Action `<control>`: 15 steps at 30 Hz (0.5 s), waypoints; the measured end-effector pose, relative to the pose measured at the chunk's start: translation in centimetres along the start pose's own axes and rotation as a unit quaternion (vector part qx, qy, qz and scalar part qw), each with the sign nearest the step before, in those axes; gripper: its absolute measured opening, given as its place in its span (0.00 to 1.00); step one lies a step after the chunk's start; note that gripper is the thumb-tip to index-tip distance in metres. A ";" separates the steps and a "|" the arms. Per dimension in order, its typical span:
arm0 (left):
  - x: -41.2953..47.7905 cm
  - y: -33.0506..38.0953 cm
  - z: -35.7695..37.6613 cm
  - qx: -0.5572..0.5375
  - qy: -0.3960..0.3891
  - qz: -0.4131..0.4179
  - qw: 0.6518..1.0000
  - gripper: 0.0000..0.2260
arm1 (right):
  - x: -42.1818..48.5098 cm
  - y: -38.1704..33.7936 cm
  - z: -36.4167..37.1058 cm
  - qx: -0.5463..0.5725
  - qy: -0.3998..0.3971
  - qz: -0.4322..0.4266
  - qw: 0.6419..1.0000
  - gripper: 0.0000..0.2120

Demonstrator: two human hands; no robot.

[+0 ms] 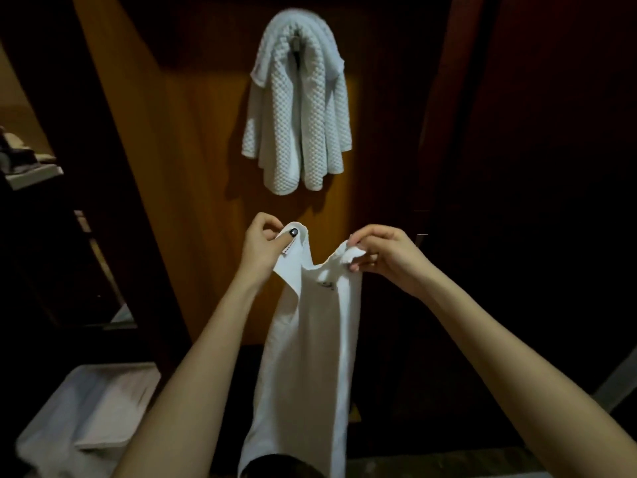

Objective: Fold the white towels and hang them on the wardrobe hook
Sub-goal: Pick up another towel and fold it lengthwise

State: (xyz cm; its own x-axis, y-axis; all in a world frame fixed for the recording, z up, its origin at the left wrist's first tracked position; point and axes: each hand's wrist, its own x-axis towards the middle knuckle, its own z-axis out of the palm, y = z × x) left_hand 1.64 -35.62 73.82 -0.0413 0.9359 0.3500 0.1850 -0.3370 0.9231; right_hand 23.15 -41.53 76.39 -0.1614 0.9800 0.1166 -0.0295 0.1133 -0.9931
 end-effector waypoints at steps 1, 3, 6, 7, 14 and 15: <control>0.0 0.0 -0.2 -0.006 0.004 0.001 1.000 0.09 | 0.6 -0.3 0.6 -0.005 -0.024 -0.002 1.000 0.12; 0.1 0.0 -0.7 -0.021 0.002 -0.003 1.000 0.09 | 1.7 -0.7 1.4 -0.049 -0.073 -0.005 0.996 0.10; 0.5 0.4 -1.6 -0.039 -0.009 -0.014 0.999 0.08 | 3.1 -1.6 2.3 -0.183 -0.101 -0.034 0.977 0.13; 0.7 0.6 -1.8 -0.041 -0.018 -0.012 0.999 0.08 | 3.7 -1.7 2.8 -0.206 -0.095 -0.042 0.973 0.14; 1.7 0.1 -1.8 -0.090 -0.045 -0.040 0.994 0.10 | 6.5 -0.2 4.4 -0.251 -0.002 -0.113 0.961 0.04; 1.8 -0.1 -1.6 -0.102 -0.026 -0.043 0.994 0.10 | 6.7 0.0 4.3 -0.259 -0.021 -0.115 0.959 0.05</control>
State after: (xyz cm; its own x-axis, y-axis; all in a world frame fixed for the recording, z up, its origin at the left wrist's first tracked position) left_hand -0.05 -34.10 74.63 0.0024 0.9645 0.2640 -0.0193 -0.2639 0.9644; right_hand 17.85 -35.63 77.27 -0.2497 0.9132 0.3221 0.4234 0.4021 -0.8118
